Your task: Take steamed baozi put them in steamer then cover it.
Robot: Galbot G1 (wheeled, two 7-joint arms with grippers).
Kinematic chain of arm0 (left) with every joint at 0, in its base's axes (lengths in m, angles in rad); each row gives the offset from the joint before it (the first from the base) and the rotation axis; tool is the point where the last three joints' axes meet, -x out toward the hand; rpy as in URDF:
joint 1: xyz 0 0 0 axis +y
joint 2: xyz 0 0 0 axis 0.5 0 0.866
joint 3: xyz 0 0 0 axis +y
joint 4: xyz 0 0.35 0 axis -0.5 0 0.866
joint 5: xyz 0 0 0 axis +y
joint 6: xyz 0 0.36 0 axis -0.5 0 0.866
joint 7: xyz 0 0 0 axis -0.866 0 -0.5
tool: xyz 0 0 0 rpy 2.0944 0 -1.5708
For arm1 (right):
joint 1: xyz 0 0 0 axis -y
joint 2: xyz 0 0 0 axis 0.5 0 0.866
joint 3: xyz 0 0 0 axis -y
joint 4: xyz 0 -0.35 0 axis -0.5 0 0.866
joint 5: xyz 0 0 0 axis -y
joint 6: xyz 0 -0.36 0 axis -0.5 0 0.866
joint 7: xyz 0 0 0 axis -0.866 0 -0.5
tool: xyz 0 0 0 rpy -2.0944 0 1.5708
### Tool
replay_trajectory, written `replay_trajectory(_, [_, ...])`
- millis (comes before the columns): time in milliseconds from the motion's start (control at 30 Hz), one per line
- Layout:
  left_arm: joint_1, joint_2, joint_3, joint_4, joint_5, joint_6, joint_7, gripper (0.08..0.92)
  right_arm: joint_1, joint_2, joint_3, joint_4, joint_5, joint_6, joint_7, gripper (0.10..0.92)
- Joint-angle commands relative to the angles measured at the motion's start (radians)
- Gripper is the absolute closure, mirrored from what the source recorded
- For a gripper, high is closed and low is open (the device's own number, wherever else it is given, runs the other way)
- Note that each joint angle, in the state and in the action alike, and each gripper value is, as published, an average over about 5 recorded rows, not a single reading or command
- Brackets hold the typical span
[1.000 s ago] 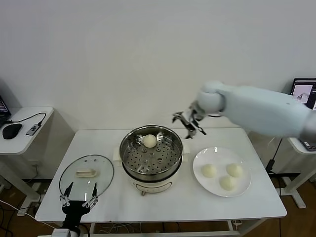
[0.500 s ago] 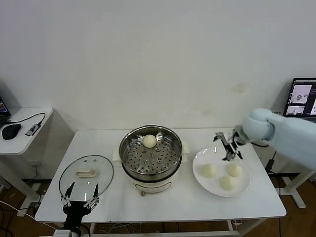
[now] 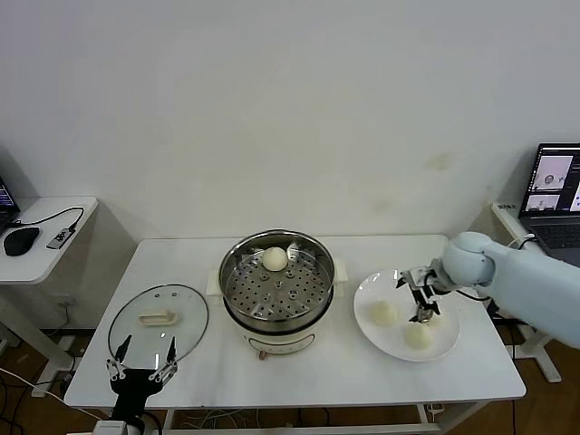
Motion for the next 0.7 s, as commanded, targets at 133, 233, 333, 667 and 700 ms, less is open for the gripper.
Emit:
replay_trajectory(133, [0.000,-0.001,-0.008,0.002,0.000,-0.003,-0.002,0.177,-0.094,0.129,0.071,-0.150,-0.033,0.013,-0.006,0.203])
replay_trajectory(233, [0.000,0.000,-0.010,0.002,-0.002,-0.003,-0.002,0.177,-0.103,0.145,0.080,-0.176,-0.039,0.011,-0.009,0.203])
replay_trajectory(333, [0.000,0.000,-0.011,0.002,-0.003,-0.003,-0.001,0.177,-0.118,0.157,0.090,-0.197,-0.042,0.007,-0.012,0.203])
replay_trajectory(667, [0.001,0.003,-0.014,0.001,-0.004,-0.003,-0.001,0.177,-0.148,0.179,0.119,-0.231,-0.053,-0.004,-0.015,0.205])
replay_trajectory(700, [0.001,0.003,-0.013,0.001,-0.003,-0.004,-0.001,0.177,-0.149,0.179,0.119,-0.232,-0.054,-0.007,-0.016,0.209])
